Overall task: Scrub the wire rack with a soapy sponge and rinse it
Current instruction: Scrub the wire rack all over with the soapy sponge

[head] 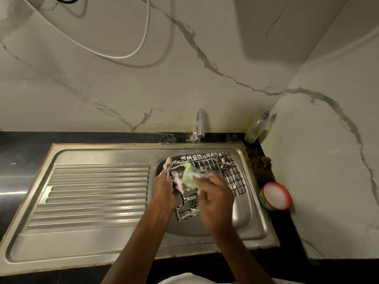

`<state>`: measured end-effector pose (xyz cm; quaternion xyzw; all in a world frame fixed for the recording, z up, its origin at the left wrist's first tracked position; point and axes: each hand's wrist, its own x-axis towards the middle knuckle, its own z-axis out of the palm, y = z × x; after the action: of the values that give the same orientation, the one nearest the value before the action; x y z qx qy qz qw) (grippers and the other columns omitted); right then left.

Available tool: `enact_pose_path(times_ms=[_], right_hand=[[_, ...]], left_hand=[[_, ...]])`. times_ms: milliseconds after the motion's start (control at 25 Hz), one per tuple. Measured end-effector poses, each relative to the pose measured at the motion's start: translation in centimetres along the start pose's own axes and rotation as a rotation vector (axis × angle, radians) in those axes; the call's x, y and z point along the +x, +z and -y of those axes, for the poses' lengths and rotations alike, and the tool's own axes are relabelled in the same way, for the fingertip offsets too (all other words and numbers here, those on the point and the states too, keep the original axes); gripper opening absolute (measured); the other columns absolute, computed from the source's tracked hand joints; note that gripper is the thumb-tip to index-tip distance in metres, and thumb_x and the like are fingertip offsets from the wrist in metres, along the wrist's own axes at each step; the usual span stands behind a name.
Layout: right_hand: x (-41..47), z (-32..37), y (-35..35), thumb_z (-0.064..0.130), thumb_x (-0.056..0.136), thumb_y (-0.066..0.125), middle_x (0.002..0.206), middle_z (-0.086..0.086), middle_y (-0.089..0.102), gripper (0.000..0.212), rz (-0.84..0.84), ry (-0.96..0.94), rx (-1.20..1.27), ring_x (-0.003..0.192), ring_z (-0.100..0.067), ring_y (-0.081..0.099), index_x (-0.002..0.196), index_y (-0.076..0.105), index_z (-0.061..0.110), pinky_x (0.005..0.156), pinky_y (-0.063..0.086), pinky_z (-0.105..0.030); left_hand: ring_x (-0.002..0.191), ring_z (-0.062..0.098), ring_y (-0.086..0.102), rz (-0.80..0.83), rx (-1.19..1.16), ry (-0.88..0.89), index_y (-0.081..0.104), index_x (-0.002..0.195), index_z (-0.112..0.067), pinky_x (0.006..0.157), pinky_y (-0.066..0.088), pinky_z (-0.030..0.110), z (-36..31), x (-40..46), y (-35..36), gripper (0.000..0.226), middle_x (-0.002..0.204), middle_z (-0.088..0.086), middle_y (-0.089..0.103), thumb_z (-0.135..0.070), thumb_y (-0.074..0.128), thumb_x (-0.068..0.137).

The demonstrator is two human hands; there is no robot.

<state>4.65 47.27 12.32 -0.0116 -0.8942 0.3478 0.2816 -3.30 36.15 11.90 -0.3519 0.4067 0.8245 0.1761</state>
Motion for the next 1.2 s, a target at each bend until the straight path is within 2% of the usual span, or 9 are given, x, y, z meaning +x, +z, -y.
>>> enact_pose_path(times_ms=[80,240,360,480,600,680,880,1080,1200], right_hand=[[-0.1,-0.5,-0.6,-0.01,0.079,0.066,0.099,0.0,0.069,0.039,0.056,-0.122,-0.008,0.09,-0.015,0.064,0.108,0.074,0.015,0.064,0.057,-0.021],[2.8,-6.5,-2.0,-0.014,0.077,0.07,0.097,-0.005,0.074,0.048,-0.111,0.174,-0.115,0.084,-0.017,0.07,0.11,0.067,0.02,0.057,0.061,-0.032],[0.6,-3.1,-0.9,-0.015,0.077,0.068,0.096,-0.004,0.073,0.037,-0.081,0.098,-0.005,0.086,-0.014,0.07,0.102,0.074,0.011,0.06,0.06,-0.024],[-1.6,-2.0,-1.6,-0.011,0.078,0.065,0.096,-0.003,0.073,0.026,0.002,-0.059,0.035,0.088,-0.011,0.068,0.096,0.075,0.005,0.065,0.058,-0.018],[0.7,-6.2,-2.1,-0.014,0.076,0.069,0.095,-0.006,0.074,0.028,-0.054,0.127,-0.114,0.082,-0.019,0.072,0.096,0.073,0.006,0.06,0.06,-0.025],[1.2,-5.7,-1.5,-0.015,0.075,0.07,0.098,-0.009,0.073,0.031,-0.104,0.205,-0.137,0.083,-0.022,0.072,0.097,0.072,0.006,0.061,0.061,-0.028],[-0.8,-2.7,-1.2,-0.007,0.081,0.065,0.103,-0.011,0.071,0.015,-0.035,-0.077,-0.066,0.094,-0.016,0.069,0.09,0.071,0.003,0.073,0.058,-0.019],[2.1,-5.9,-2.4,0.003,0.077,0.077,0.098,-0.007,0.076,0.036,-0.108,0.277,-0.133,0.084,-0.021,0.075,0.11,0.068,0.01,0.056,0.062,-0.032],[0.5,-1.1,-1.1,0.004,0.081,0.071,0.099,-0.002,0.075,0.036,-0.058,0.062,-0.017,0.078,-0.013,0.07,0.117,0.071,0.009,0.059,0.059,-0.024]], left_hand=[[0.076,0.021,0.075,0.006,-0.036,0.0,0.073,0.101,-0.012,0.057,0.059,0.028,-0.5,0.0,0.1,0.025,0.1,0.014,0.074,-0.032,0.059,0.103],[0.034,0.008,0.055,-0.032,-0.013,0.042,0.07,0.111,-0.005,0.036,0.046,0.017,-0.8,-0.9,0.3,0.03,0.101,0.034,0.062,-0.028,0.051,0.107],[0.038,0.011,0.053,-0.059,-0.026,0.011,0.077,0.083,-0.011,0.038,0.046,0.019,-0.9,-0.8,0.0,0.033,0.056,0.007,0.058,-0.032,0.06,0.103],[0.066,0.022,0.065,-0.037,-0.048,-0.026,0.074,0.084,-0.012,0.052,0.054,0.029,-0.9,-0.4,0.0,0.028,0.073,0.01,0.064,-0.031,0.063,0.101],[0.054,0.013,0.049,-0.072,0.005,-0.008,0.069,0.085,-0.015,0.048,0.047,0.024,-0.6,-0.9,-0.1,0.026,0.067,0.002,0.053,-0.034,0.064,0.101],[0.051,0.011,0.053,-0.07,0.011,0.006,0.07,0.087,-0.017,0.047,0.049,0.022,-0.5,-1.0,0.0,0.024,0.065,0.0,0.059,-0.034,0.062,0.102],[0.043,0.01,0.052,-0.07,-0.008,0.008,0.074,0.099,-0.02,0.041,0.045,0.022,-0.9,-0.3,-0.1,0.02,0.058,-0.001,0.055,-0.033,0.06,0.103],[0.036,0.009,0.047,-0.053,0.015,0.038,0.068,0.081,-0.014,0.039,0.043,0.019,-0.2,-1.1,0.1,0.028,0.052,-0.002,0.048,-0.03,0.06,0.103],[0.033,0.009,0.049,-0.04,0.036,0.068,0.063,0.072,-0.016,0.046,0.046,0.022,-0.2,-1.1,0.5,0.035,0.049,-0.001,0.051,-0.033,0.061,0.102]])
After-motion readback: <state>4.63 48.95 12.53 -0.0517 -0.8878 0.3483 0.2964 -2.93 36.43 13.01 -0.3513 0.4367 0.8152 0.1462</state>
